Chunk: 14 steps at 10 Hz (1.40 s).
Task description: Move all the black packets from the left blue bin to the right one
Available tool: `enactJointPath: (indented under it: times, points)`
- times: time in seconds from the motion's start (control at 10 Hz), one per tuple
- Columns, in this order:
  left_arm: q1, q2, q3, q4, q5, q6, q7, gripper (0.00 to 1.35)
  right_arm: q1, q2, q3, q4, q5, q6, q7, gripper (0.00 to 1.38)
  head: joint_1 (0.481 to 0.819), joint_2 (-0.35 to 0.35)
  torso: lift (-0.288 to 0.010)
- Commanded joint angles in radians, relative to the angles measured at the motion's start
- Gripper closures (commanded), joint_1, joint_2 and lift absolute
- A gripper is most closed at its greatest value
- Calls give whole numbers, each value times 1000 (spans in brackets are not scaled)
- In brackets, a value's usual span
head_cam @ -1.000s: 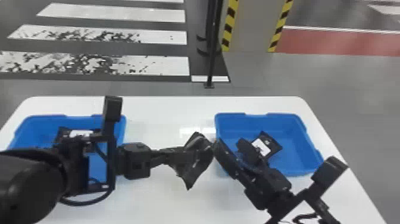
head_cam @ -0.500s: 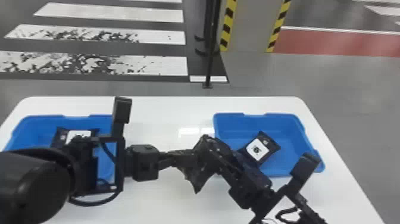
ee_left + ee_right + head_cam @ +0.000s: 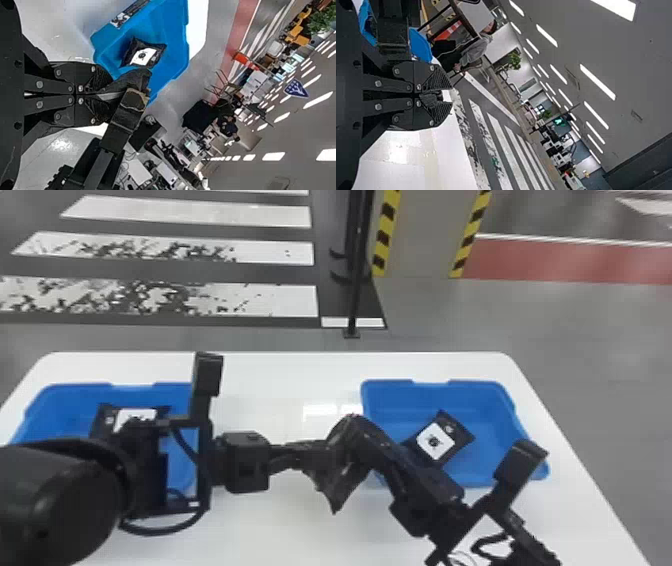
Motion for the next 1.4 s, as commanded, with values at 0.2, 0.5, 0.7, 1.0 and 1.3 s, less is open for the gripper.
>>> enactJointPath:
  times: [0.2, 0.5, 0.7, 1.0, 1.3]
  points:
    - [54, -9, 43, -4, 49, -9, 12, 64, -29, -2, -46, 20, 1, 1, 0, 1283, 695, -97, -139]
    - [125, -7, 99, -68, 77, -31, 1, 174, -137, -28, -148, 125, 38, 6, -1, 1283, 695, -134, -139]
    - [194, -7, 159, -97, 91, -19, 1, 183, -231, -48, -277, 223, 120, 23, -3, 1283, 695, -186, -139]
    - [248, -22, 294, -149, 67, -14, 1, 188, -368, -77, -431, 452, 226, 50, -9, 1282, 695, -297, -139]
    - [250, -25, 354, -161, 57, -14, 1, 190, -481, -124, -419, 641, 220, 77, 45, 966, 695, -291, -139]
